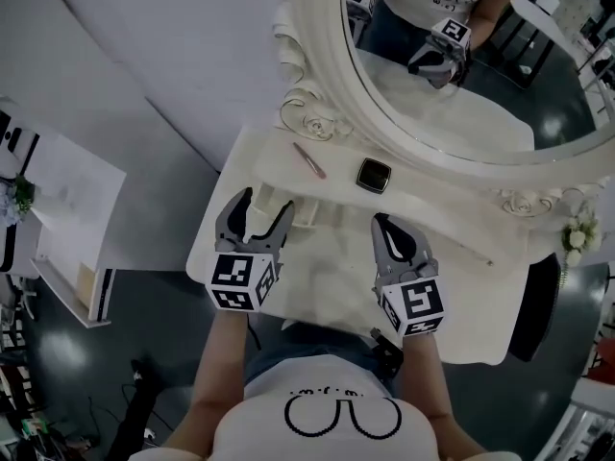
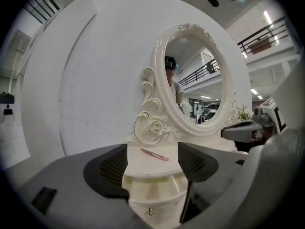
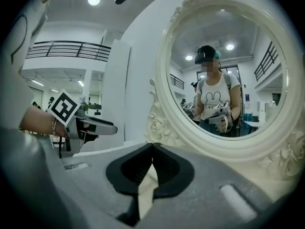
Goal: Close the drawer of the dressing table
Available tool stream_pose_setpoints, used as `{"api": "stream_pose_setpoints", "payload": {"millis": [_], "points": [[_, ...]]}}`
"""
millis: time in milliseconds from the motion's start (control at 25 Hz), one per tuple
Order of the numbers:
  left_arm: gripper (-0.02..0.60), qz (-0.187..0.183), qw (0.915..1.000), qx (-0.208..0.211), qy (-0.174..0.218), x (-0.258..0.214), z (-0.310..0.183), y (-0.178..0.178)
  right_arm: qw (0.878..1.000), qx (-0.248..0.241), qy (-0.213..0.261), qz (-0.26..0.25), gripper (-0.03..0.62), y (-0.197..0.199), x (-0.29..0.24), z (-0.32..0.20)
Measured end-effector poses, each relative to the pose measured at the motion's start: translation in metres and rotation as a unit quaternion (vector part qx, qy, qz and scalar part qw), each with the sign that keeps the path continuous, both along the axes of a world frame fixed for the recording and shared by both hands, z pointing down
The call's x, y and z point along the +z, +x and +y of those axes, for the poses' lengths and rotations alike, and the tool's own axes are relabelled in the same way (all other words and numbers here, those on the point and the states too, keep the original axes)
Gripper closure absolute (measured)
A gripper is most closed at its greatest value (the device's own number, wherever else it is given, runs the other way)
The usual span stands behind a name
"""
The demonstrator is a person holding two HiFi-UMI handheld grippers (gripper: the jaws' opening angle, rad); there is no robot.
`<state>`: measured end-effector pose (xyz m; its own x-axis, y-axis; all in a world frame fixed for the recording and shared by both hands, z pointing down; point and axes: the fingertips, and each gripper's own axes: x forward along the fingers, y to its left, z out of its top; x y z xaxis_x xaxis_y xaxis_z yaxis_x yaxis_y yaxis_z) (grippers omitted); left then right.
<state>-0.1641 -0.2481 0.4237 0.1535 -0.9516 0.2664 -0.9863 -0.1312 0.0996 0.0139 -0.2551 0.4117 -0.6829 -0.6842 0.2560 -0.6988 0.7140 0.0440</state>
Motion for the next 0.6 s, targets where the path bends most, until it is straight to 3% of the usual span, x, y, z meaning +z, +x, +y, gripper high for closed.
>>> {"api": "stream_pose_setpoints", "payload": {"millis": [280, 600], "points": [[0.25, -0.007, 0.9995, 0.027, -0.013, 0.019, 0.002, -0.003, 0.999, 0.035, -0.006, 0.017, 0.591, 0.003, 0.007, 0.006], [0.252, -0.024, 0.9955, 0.073, -0.056, 0.065, 0.024, 0.001, 0.995, 0.092, -0.026, 0.015, 0.591, 0.005, 0.031, 0.021]]}}
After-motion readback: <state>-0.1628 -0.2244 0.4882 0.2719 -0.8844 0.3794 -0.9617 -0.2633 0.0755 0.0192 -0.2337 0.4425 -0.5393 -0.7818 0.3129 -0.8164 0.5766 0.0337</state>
